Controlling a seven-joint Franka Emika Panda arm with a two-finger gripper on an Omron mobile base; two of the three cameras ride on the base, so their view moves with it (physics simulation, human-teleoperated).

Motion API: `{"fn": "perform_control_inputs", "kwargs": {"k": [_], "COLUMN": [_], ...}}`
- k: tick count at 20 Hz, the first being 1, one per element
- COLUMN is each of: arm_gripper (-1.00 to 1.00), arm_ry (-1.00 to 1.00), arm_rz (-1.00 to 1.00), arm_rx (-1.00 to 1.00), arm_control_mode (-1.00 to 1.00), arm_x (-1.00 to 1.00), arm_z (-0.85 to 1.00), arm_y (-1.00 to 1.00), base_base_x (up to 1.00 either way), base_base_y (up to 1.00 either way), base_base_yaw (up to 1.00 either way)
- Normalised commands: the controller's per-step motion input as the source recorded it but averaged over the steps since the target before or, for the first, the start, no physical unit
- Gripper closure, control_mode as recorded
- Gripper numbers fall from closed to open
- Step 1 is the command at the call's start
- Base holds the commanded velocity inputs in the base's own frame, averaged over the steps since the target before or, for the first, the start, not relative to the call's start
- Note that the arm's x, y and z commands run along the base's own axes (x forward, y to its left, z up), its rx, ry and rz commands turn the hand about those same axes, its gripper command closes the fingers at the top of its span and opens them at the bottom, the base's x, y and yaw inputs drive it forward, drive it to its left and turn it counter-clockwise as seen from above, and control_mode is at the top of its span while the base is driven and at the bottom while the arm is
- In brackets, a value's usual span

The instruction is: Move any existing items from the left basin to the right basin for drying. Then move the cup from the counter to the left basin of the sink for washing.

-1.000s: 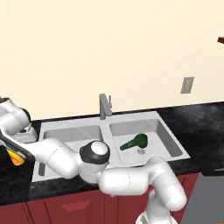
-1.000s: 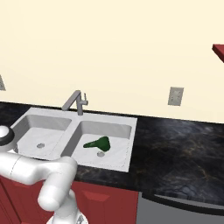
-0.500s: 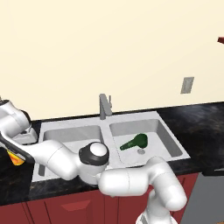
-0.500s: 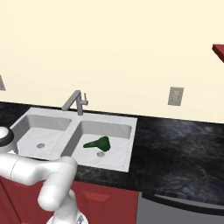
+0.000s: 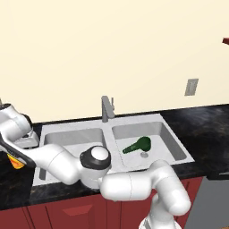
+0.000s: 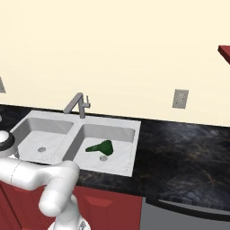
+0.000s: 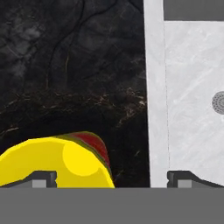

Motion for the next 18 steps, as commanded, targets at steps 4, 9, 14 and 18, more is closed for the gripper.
{"fn": "perform_control_inputs", "kwargs": {"k": [4, 9, 14, 18], "arm_gripper": [1.00, 1.00, 1.00, 1.00], "arm_ry": [0.02, 0.03, 0.00, -0.02], "arm_rz": [0.00, 0.00, -0.04, -0.05], "arm_rx": [0.00, 0.01, 0.00, 0.00], "arm_control_mode": [-1.00, -1.00, -1.00, -1.00], "arm_x": [0.00, 0.00, -0.28, -0.38], "arm_z": [-0.13, -0.03, 0.08, 0.25], "arm_y": [0.01, 0.00, -0.15, -0.15], "base_base_x": [0.00, 0.00, 0.00, 0.00], "base_base_y": [0.00, 0.00, 0.00, 0.00], "base_base_yaw": [0.00, 0.00, 0.00, 0.00]}}
